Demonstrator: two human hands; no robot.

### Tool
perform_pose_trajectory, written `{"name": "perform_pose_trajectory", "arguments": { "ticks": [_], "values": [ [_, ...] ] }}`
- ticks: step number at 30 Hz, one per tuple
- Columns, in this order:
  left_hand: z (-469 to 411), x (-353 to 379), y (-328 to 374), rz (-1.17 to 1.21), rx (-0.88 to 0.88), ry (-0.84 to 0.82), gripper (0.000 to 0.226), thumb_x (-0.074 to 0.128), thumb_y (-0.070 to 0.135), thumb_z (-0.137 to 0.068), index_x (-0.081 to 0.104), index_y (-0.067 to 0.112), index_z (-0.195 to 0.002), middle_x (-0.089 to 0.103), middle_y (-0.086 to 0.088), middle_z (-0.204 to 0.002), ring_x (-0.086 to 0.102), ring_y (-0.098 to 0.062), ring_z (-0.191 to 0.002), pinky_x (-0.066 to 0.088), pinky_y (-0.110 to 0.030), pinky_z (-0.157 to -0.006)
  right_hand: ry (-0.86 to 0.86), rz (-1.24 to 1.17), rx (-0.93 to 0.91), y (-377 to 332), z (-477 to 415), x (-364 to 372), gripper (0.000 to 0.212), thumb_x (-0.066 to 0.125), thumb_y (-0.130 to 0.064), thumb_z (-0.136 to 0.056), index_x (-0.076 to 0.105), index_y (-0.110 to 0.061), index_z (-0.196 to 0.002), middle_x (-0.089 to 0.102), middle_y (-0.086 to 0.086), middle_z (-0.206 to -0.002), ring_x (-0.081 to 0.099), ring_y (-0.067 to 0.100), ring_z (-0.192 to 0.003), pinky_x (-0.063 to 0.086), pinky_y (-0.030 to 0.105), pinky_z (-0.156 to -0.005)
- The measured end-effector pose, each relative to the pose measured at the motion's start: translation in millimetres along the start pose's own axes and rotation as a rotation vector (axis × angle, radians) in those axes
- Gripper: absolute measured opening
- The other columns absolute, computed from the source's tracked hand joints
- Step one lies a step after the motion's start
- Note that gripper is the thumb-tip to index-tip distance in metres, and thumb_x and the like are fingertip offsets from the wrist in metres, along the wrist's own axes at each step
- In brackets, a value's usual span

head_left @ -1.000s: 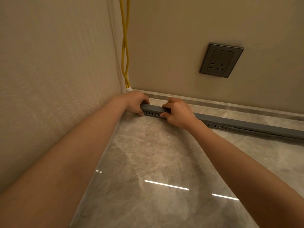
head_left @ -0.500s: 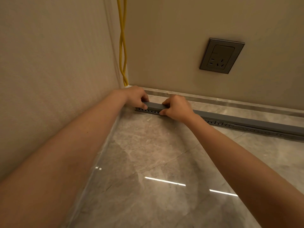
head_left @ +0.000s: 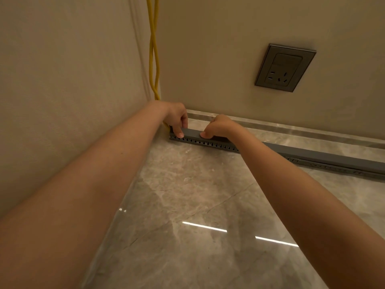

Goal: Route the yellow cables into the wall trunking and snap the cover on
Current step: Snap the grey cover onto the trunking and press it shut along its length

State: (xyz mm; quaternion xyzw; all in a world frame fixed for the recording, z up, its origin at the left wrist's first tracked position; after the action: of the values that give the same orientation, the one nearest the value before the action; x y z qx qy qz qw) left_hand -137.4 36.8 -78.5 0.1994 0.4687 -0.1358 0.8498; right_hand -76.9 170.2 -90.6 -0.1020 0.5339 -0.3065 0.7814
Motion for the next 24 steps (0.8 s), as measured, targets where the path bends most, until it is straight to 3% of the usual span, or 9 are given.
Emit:
{"name": "perform_pose_trajectory", "arguments": {
  "ticks": [5,9,16,20,22,24],
  "values": [
    [-3,-9,4,0.002,-0.035,-0.05,0.03,0.074,0.013,-0.079,0.067,0.012,-0.109,0.055,0.008,-0.079,0.05,-0.017,-0.095,0.043,-0.028,-0.085,-0.029,0.093,0.002,-4,-2,-1,0.053,0.063,-0.028,-0.086,0.049,-0.003,-0.13,0.051,0.01,-0.132,0.051,0.028,-0.12,0.042,0.031,-0.087],
    [-8,-11,9,-0.042,-0.037,-0.108,0.033,0.072,0.011,-0.081,0.064,0.014,-0.113,0.055,0.006,-0.083,0.051,-0.019,-0.098,0.045,-0.034,-0.095,-0.048,0.16,-0.035,-7,-7,4,0.045,0.06,-0.029,-0.087,0.056,-0.01,-0.128,0.052,0.009,-0.129,0.052,0.026,-0.116,0.038,0.028,-0.079],
    [-8,-8,10,-0.103,-0.013,-0.14,0.032,0.068,0.013,-0.085,0.065,0.011,-0.116,0.059,0.002,-0.099,0.054,-0.018,-0.099,0.045,-0.034,-0.1,-0.09,0.216,-0.046,-8,-9,2,0.029,0.058,-0.024,-0.087,0.053,-0.005,-0.108,0.054,0.011,-0.113,0.049,0.025,-0.094,0.038,0.031,-0.076],
    [-2,-4,9,-0.091,0.057,-0.059,0.027,0.065,0.008,-0.086,0.066,0.006,-0.113,0.059,-0.001,-0.094,0.052,-0.017,-0.092,0.045,-0.028,-0.086,-0.138,0.137,-0.111,-4,-3,5,0.054,0.057,-0.039,-0.089,0.052,-0.005,-0.13,0.052,0.009,-0.134,0.051,0.025,-0.116,0.039,0.032,-0.088],
    [3,-1,6,-0.071,0.091,-0.008,0.025,0.064,0.008,-0.087,0.066,0.005,-0.112,0.06,-0.003,-0.095,0.052,-0.016,-0.089,0.044,-0.022,-0.072,-0.121,0.121,-0.198,-4,2,11,0.043,0.053,-0.037,-0.092,0.056,-0.004,-0.119,0.057,0.01,-0.125,0.052,0.022,-0.104,0.039,0.031,-0.084],
    [7,3,4,-0.093,0.113,0.051,0.026,0.066,0.012,-0.086,0.066,0.007,-0.111,0.058,-0.001,-0.094,0.05,-0.015,-0.088,0.04,-0.024,-0.07,-0.055,0.158,-0.275,-4,7,16,0.022,0.05,-0.031,-0.094,0.051,-0.009,-0.099,0.057,0.011,-0.11,0.046,0.021,-0.092,0.036,0.03,-0.077]
  ]
}}
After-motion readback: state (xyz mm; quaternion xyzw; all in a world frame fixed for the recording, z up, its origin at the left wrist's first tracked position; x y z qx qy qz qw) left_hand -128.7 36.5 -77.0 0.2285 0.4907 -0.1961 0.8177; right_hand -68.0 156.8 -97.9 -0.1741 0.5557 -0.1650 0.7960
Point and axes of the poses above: each hand's wrist, its own z-axis away from the middle knuckle, its own x-axis out of the palm, y = z × x, the point moved 3 cm from there along -z, towards the middle knuckle
